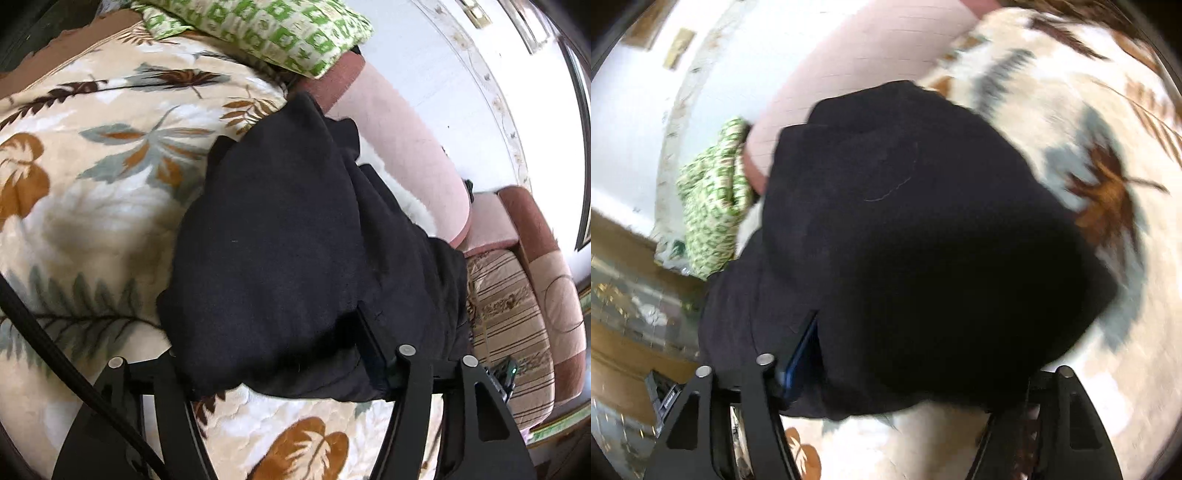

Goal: Fold large clothes

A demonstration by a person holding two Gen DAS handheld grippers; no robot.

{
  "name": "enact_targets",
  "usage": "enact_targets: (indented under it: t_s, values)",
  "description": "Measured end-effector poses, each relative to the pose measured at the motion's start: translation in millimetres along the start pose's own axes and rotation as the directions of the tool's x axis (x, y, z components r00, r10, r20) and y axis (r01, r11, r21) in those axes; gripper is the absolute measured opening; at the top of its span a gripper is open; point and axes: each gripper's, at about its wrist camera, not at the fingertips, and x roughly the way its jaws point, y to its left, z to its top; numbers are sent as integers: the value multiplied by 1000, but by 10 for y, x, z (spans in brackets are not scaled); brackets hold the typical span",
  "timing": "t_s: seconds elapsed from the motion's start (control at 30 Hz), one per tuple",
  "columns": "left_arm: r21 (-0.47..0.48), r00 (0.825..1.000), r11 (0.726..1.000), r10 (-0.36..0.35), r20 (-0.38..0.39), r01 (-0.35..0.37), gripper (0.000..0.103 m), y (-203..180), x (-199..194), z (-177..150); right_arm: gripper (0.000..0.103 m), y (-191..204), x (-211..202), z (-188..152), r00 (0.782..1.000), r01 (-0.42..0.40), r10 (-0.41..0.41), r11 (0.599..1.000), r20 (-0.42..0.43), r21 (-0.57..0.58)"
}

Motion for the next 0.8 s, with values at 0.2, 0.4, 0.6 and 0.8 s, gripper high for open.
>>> enact_targets:
  t_s: [0.2,0.4,0.6,0.8]
  values:
    - [10,999,1000,3,45,-4,72,3,-304,-27,75,-149,-452,-80,997,44,-45,999,55,21]
    - [-2,996,999,51,72,-51,72,-68,-311,-38,90,-167,-944,-35,959,121,-122,992,256,22]
    - [109,954,954,264,142,-280,72,-316,-205,-126,91,11,-860,-31,949,152,-139,988,282,-25]
    - [151,867,873,412,280,-463,72,-438,-309,-170,91,503,-500,-106,935,213,-153,964,321,-160]
